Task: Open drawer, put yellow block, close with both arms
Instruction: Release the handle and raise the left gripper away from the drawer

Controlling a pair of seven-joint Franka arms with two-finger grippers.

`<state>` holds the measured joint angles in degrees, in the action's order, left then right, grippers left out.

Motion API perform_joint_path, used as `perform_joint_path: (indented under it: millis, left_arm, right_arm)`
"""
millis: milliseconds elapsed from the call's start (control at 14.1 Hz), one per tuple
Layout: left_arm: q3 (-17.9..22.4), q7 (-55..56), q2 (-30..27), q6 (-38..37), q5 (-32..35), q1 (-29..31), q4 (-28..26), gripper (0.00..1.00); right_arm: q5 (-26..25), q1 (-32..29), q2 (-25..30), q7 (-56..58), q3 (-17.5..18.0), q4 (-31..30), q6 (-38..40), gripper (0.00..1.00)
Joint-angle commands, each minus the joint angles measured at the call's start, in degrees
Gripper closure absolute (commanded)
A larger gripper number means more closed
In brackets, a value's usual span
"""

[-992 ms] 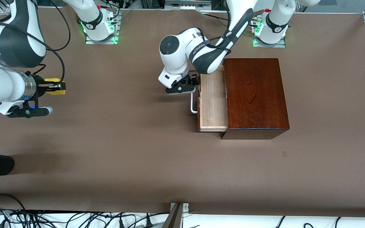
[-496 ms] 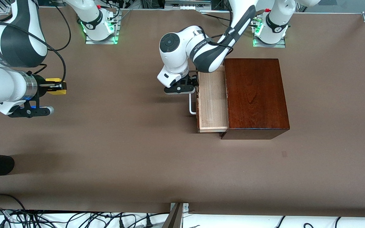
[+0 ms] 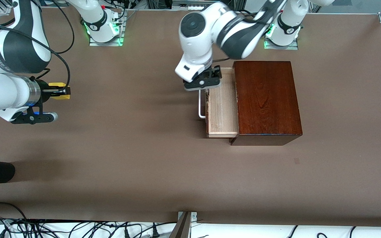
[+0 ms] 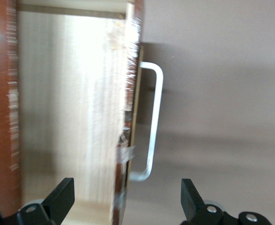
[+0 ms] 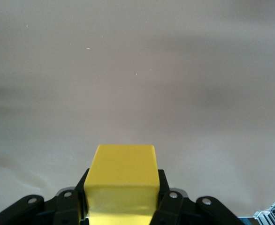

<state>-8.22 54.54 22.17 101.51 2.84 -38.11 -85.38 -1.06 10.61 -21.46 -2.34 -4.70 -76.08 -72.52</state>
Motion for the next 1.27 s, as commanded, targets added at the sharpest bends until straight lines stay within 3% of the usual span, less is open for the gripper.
perform_joint_path:
  millis: [0, 142, 567, 708, 1062, 1204]
  left_arm:
    - [-0.75, -7.13, -6.16, -2.28, -2.58, 5.14, -3.29, 0.0]
    - [-0.75, -12.42, -10.2, -2.9, -2.93, 9.61, -5.83, 0.0]
    - [0.57, -25.42, -18.38, -7.64, -2.75, 19.82, -8.3, 0.0]
    - [1.1, -29.38, -20.84, -7.73, -2.75, 22.63, -10.41, 0.0]
    - [9.43, -40.2, -28.05, -8.09, -2.75, 23.35, -16.12, 0.0]
    - [10.68, -40.91, -28.76, -8.35, -2.32, 23.35, -16.74, 0.0]
  right_arm:
    - [1.05, 0.03, -0.25, -0.91, 0.39, 1.9, 2.2, 0.85]
    - [3.95, 0.81, -0.25, -3.44, 0.57, 2.59, 2.29, 0.85]
    - [4.49, 11.44, -1.48, -16.27, 1.09, 3.74, 1.5, 0.85]
    - [7.99, 14.08, -3.23, -22.15, 1.62, 5.93, 0.54, 0.85]
    - [12.92, 23.74, -8.42, -36.04, 1.62, 11.03, -6.39, 0.85]
    - [13.19, 26.91, -10.44, -40.35, 1.71, 12.61, -9.64, 0.85]
